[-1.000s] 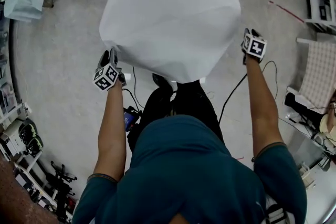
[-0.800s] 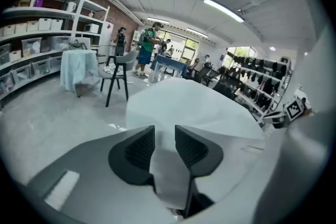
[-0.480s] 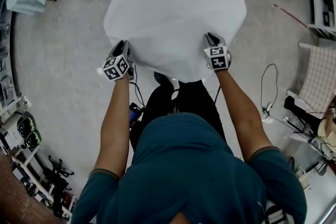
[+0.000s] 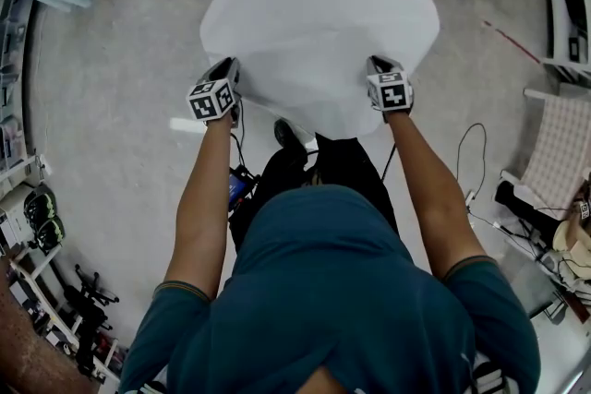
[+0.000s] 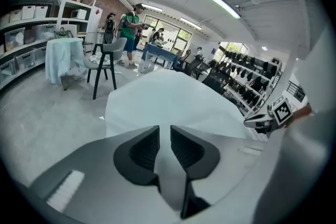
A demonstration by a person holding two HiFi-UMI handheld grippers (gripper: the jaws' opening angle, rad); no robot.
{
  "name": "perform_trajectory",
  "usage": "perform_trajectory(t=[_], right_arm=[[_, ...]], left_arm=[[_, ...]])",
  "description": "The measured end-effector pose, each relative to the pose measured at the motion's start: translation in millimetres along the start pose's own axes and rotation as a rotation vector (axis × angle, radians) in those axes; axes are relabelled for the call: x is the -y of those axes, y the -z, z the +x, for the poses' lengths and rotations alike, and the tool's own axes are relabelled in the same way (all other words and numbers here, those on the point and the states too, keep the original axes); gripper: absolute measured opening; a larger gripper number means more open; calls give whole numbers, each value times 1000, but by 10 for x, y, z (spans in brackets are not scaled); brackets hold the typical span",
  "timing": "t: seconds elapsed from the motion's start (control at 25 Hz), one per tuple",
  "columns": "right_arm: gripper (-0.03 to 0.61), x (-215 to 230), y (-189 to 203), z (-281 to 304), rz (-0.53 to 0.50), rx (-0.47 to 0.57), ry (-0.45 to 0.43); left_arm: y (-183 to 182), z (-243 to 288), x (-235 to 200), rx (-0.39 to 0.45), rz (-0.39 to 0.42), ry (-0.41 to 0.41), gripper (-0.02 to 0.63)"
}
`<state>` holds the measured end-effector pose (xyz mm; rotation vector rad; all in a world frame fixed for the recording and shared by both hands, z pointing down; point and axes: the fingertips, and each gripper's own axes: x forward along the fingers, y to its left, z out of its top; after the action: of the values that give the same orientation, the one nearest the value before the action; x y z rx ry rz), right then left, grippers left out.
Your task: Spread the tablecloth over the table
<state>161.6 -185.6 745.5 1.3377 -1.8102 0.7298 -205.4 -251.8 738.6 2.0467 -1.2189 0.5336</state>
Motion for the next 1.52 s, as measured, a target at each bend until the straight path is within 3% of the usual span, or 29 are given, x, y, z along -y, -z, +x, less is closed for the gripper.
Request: perform_trajectory(t=[0.28,0.8,1.0,1.16,1.32,1.52], right_arm=[[29,-261,-772,-509,-13,206,-12],[26,-1160,-2547,-2166,-127,685,-128],[16,-1505,-2961,-2769,-200,789,-159],[8,-1696,-3241,-3292,-263,877,-142],[9,-1736,-3422,-3708,-288,937,-124],[9,-1747,-3509,-3918,-285,974,-115]], left_arm=[[-668,-363,287,186,51,89,44],[-2369,-1669,1057,596,265,254,0],[-2765,-2138,1448,674,393,290,0],[-3031,-2514,1615,747,467,258,0],[-3272,-2866,1773,825,508,247,0],[-3361,-3030,1804,843,544,237,0]])
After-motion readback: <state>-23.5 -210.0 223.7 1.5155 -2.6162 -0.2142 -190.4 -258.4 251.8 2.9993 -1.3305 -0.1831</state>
